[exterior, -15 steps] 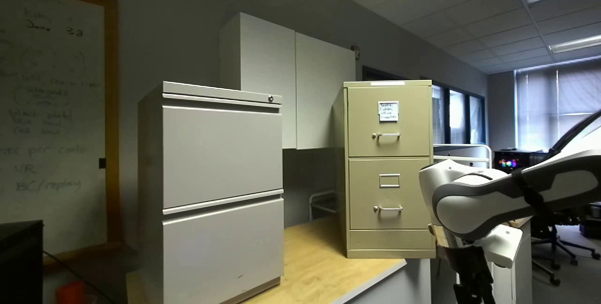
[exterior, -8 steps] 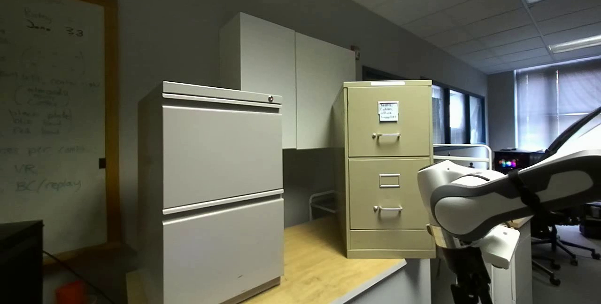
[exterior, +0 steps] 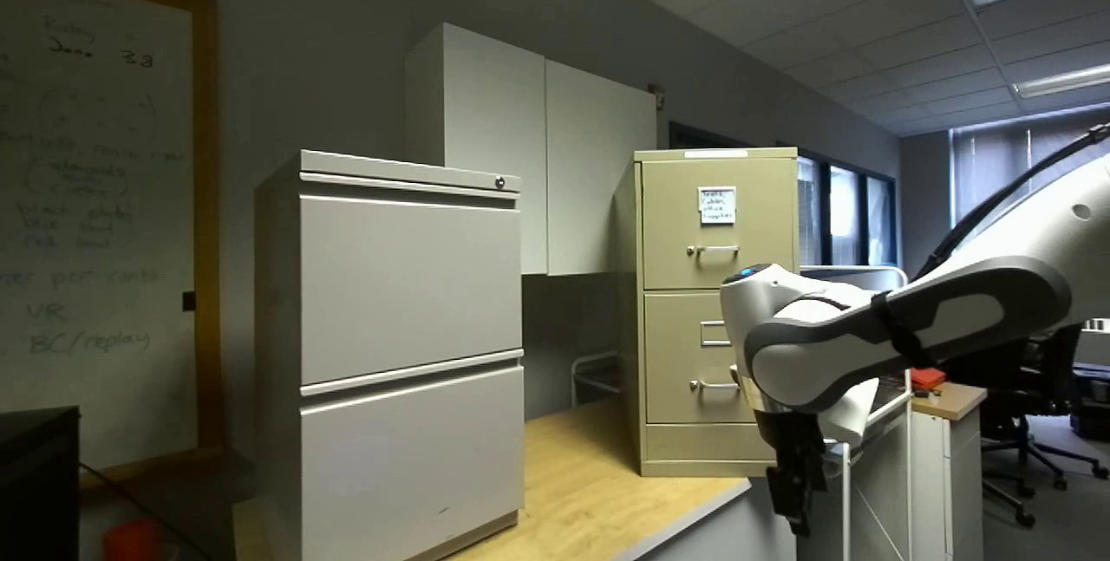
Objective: Open the bottom drawer of the cabinet to the right
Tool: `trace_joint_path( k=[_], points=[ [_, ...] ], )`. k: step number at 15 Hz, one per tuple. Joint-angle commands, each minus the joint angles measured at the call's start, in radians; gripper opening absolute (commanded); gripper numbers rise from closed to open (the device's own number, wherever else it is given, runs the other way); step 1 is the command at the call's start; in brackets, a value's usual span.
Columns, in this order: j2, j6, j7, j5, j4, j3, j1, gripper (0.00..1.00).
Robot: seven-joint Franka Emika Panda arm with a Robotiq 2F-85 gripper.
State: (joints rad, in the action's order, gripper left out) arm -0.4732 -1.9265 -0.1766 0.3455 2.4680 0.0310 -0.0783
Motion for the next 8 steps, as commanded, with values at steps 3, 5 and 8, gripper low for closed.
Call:
trace_joint_path(
  k=[3,5,8],
  points=[
    [0.175,0.034,0.046,0.150,-0.254,-0.056,0.008,1.00],
    [0.225,0.040,0.040,0.198,-0.331,-0.064,0.014,1.00],
    [0.311,0.038,0.025,0.265,-0.446,-0.067,0.022,1.00]
  ],
)
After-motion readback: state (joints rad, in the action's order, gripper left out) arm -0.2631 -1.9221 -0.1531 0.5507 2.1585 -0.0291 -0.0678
